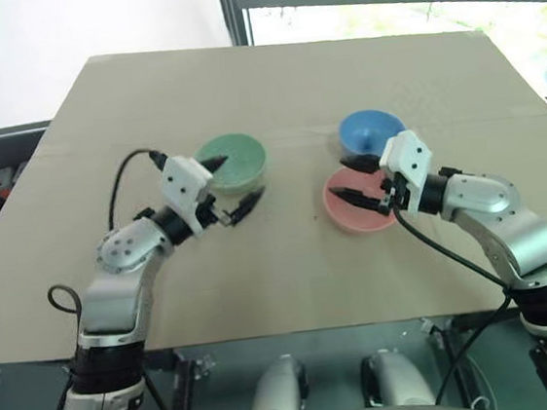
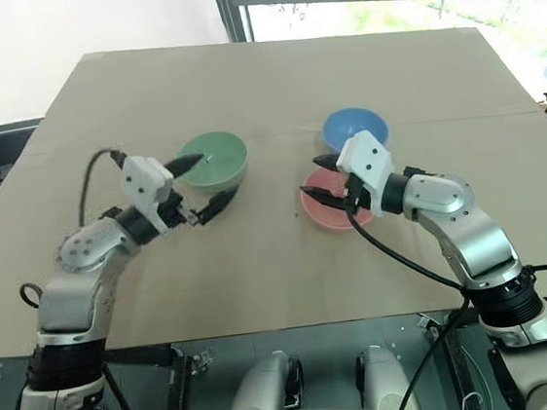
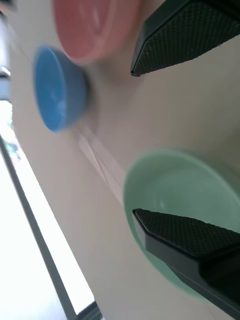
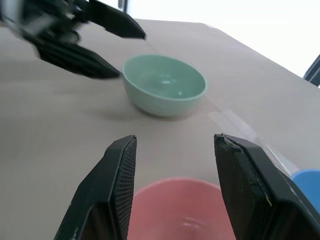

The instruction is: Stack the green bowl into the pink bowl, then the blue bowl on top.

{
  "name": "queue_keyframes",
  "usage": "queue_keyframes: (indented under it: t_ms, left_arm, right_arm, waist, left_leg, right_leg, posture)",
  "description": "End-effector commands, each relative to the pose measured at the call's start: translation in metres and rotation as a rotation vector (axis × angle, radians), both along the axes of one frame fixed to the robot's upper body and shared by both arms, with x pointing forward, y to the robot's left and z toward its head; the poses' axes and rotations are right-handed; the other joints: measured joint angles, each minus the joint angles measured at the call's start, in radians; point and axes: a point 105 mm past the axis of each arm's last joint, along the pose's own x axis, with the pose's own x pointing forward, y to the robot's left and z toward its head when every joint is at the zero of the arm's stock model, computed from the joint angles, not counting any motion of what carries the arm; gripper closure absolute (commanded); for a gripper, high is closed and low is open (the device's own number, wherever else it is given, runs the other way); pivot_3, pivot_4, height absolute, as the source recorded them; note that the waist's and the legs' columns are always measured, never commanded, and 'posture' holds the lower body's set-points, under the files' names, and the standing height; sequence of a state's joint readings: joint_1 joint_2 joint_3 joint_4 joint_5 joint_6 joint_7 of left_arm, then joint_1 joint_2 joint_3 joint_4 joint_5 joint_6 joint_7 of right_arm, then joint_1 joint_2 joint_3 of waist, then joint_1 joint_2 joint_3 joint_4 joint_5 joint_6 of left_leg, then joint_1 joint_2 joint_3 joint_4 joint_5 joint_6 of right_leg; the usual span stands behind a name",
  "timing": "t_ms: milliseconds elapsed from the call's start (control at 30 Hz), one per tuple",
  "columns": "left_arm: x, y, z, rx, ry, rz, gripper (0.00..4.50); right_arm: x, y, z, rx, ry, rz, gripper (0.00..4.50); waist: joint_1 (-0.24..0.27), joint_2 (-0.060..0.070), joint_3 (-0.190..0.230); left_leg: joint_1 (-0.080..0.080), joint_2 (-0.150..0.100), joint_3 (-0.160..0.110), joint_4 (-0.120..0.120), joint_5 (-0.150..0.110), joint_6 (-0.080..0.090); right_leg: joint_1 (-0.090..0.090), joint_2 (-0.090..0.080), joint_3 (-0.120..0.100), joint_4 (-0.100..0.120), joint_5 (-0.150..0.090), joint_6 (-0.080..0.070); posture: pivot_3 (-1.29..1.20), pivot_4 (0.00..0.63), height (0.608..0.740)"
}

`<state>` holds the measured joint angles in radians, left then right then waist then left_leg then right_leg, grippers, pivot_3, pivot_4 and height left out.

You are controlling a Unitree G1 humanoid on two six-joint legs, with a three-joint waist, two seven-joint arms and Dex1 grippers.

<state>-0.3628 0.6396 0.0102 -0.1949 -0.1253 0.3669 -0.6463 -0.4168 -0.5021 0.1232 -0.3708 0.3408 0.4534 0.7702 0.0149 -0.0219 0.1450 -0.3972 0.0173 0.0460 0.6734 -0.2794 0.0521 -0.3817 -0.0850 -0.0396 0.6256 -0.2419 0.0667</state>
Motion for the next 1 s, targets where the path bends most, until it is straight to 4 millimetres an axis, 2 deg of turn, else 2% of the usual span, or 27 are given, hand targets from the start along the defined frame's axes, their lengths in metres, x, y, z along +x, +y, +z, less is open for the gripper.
queue_keyframes:
  t_ms: [33, 100, 200, 267, 433, 500, 600, 700, 767, 867, 1000]
  left_arm:
    - [0.013, 0.010, -0.003, 0.133, 0.052, 0.083, 0.00]
    - [0.018, 0.012, -0.011, 0.177, 0.105, 0.091, 0.00]
    - [0.021, 0.009, -0.021, 0.210, 0.158, 0.065, 0.63]
    - [0.024, 0.008, -0.025, 0.232, 0.163, 0.054, 1.41]
    - [0.030, 0.002, -0.023, 0.241, 0.151, 0.021, 3.70]
    - [0.030, -0.005, -0.017, 0.218, 0.132, -0.015, 4.34]
    - [0.021, -0.028, 0.001, 0.170, 0.077, -0.154, 4.34]
    - [0.007, -0.067, 0.030, 0.099, 0.000, -0.338, 4.34]
    - [-0.002, -0.092, 0.041, 0.066, -0.035, -0.442, 4.34]
    - [-0.013, -0.118, 0.044, 0.048, -0.065, -0.581, 4.34]
    - [-0.021, -0.151, 0.036, 0.033, -0.020, -0.761, 4.34]
  right_arm:
    - [-0.020, 0.003, 0.014, 0.044, -0.051, 0.077, 1.92]
    - [-0.022, 0.003, 0.012, 0.046, -0.046, 0.075, 1.92]
    - [-0.020, -0.001, 0.011, 0.045, -0.052, 0.048, 1.77]
    - [-0.020, -0.003, 0.012, 0.044, -0.060, 0.033, 1.77]
    - [-0.020, -0.010, 0.013, 0.050, -0.073, -0.018, 1.77]
    - [-0.021, -0.012, 0.013, 0.052, -0.075, -0.031, 1.77]
    - [-0.022, -0.016, 0.014, 0.057, -0.084, -0.060, 1.77]
    - [-0.023, -0.030, 0.017, 0.064, -0.098, -0.129, 1.77]
    - [-0.025, -0.042, 0.019, 0.072, -0.103, -0.181, 1.77]
    - [-0.032, -0.054, 0.016, 0.063, -0.103, -0.242, 1.77]
    - [-0.049, -0.071, 0.010, 0.035, -0.105, -0.340, 1.77]
  waist:
    - [-0.001, 0.000, 0.000]
    - [-0.002, 0.000, 0.000]
    - [-0.002, 0.000, 0.000]
    - [-0.002, 0.000, 0.000]
    - [0.000, 0.000, 0.000]
    - [0.000, 0.000, 0.000]
    - [0.000, 0.000, 0.000]
    - [0.003, 0.000, 0.001]
    - [0.010, -0.001, 0.001]
    - [0.010, 0.000, 0.001]
    - [0.008, 0.000, 0.001]
  left_leg:
    - [0.000, 0.000, 0.000, -0.001, 0.000, 0.000]
    - [0.000, 0.000, 0.001, -0.002, 0.000, 0.000]
    - [0.000, 0.000, 0.002, -0.002, 0.000, 0.000]
    - [0.000, 0.000, 0.002, -0.002, 0.000, 0.000]
    - [0.000, 0.001, 0.001, -0.001, 0.000, -0.001]
    - [0.000, 0.001, 0.001, -0.001, 0.000, -0.001]
    - [0.000, 0.001, 0.001, -0.001, 0.000, -0.001]
    - [-0.002, 0.003, 0.000, -0.001, 0.000, -0.001]
    - [-0.003, 0.002, -0.001, 0.000, 0.000, -0.001]
    - [-0.003, 0.001, 0.000, 0.001, 0.000, 0.000]
    - [-0.002, -0.001, 0.000, 0.001, 0.000, 0.000]
  right_leg:
    - [0.000, 0.000, 0.000, 0.000, 0.000, 0.000]
    - [0.000, 0.000, 0.000, 0.000, 0.000, 0.000]
    - [-0.001, 0.000, 0.000, 0.000, 0.000, 0.000]
    - [-0.001, 0.000, 0.000, 0.000, 0.000, 0.000]
    - [-0.001, 0.000, 0.000, 0.000, 0.000, 0.000]
    - [-0.001, 0.000, 0.000, 0.000, 0.000, 0.000]
    - [-0.001, -0.001, 0.000, 0.000, 0.000, 0.000]
    - [-0.001, -0.001, 0.000, 0.000, 0.000, 0.000]
    - [-0.001, -0.001, -0.001, 0.000, 0.000, 0.000]
    - [0.000, -0.001, -0.001, 0.000, 0.000, 0.000]
    - [0.000, 0.000, -0.001, 0.000, 0.000, 0.000]
  posture:
    - [0.00, 0.150, 0.740]
    - [0.00, 0.150, 0.740]
    - [0.00, 0.150, 0.740]
    - [0.00, 0.150, 0.740]
    - [0.00, 0.150, 0.740]
    - [0.00, 0.150, 0.740]
    - [0.00, 0.150, 0.740]
    - [0.00, 0.150, 0.740]
    - [0.00, 0.150, 0.740]
    - [0.00, 0.150, 0.740]
    - [0.00, 0.150, 0.740]
